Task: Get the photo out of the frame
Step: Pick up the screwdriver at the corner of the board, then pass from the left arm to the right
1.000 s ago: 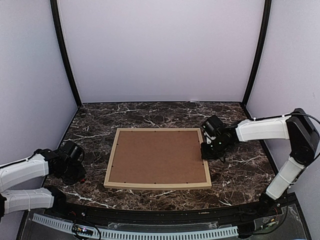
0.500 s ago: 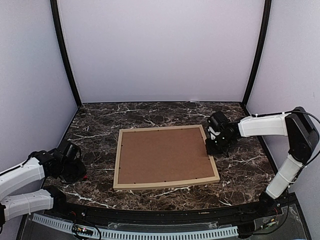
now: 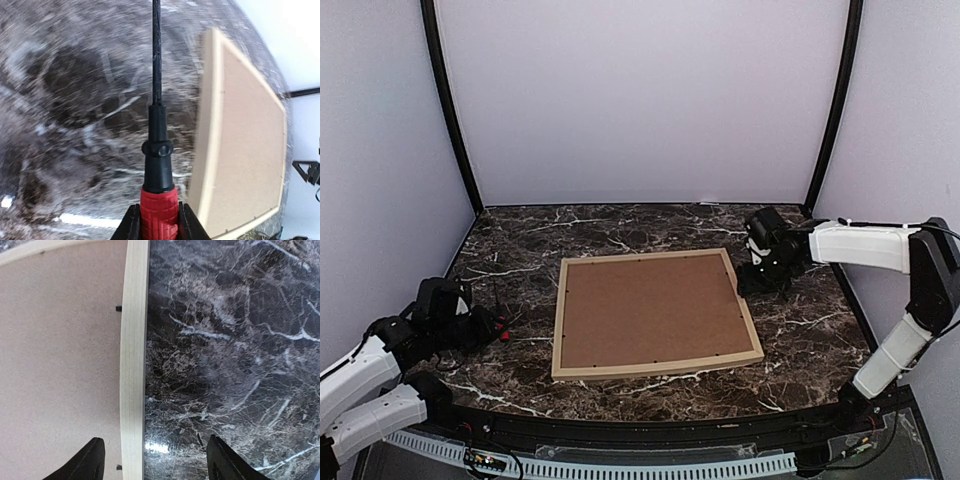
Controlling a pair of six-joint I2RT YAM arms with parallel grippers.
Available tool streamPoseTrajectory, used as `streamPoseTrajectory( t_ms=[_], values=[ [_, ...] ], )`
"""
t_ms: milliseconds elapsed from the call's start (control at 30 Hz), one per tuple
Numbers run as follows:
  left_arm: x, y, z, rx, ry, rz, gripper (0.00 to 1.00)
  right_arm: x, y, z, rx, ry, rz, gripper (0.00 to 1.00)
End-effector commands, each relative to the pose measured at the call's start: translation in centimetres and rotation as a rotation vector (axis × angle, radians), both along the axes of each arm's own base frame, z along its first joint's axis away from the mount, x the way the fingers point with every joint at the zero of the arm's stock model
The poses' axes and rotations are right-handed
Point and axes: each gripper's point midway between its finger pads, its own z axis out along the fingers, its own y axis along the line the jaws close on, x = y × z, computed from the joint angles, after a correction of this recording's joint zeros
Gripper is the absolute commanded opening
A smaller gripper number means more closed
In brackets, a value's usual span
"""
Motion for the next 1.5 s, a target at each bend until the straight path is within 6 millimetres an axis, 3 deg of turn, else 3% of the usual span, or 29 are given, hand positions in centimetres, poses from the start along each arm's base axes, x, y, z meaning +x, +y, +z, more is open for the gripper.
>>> streamPoseTrajectory(
  t_ms=[0,133,267,467,733,900,1100,1467],
  values=[
    [1.4,-3.1,3.9,-0.088,-0.174,-0.169,0.0,0.9,0.1,6.0,0.062,-0.122,-0.025,0.73],
    [1.8,-5.7,7.0,-0.17,-0.292,-0.3,0.0,-0.3,4.9,11.2,0.407,-0.181,0.057,0.77],
    [1.9,-8.0,10.5,-0.261,-0.415,-0.429,0.0,-3.6,10.9,16.2,0.843,-0.204,0.197,0.78],
    [2.3,-10.5,14.2,-0.371,-0.49,-0.525,0.0,-6.2,14.4,21.1,1.094,-0.293,0.339,0.78],
    [3.0,-13.1,18.2,-0.389,-0.635,-0.574,0.0,-6.1,17.5,22.7,1.212,-0.306,0.419,0.75],
    [2.9,-15.6,19.6,-0.428,-0.677,-0.649,0.0,-7.0,20.2,23.9,1.269,-0.297,0.494,0.73],
    [3.0,-17.0,21.2,-0.424,-0.729,-0.69,0.0,-8.5,22.3,25.2,1.319,-0.31,0.527,0.7],
    [2.0,-19.1,23.2,-0.512,-0.802,-0.776,0.0,-10.2,23.2,26.8,1.359,-0.35,0.591,0.67]
  ],
)
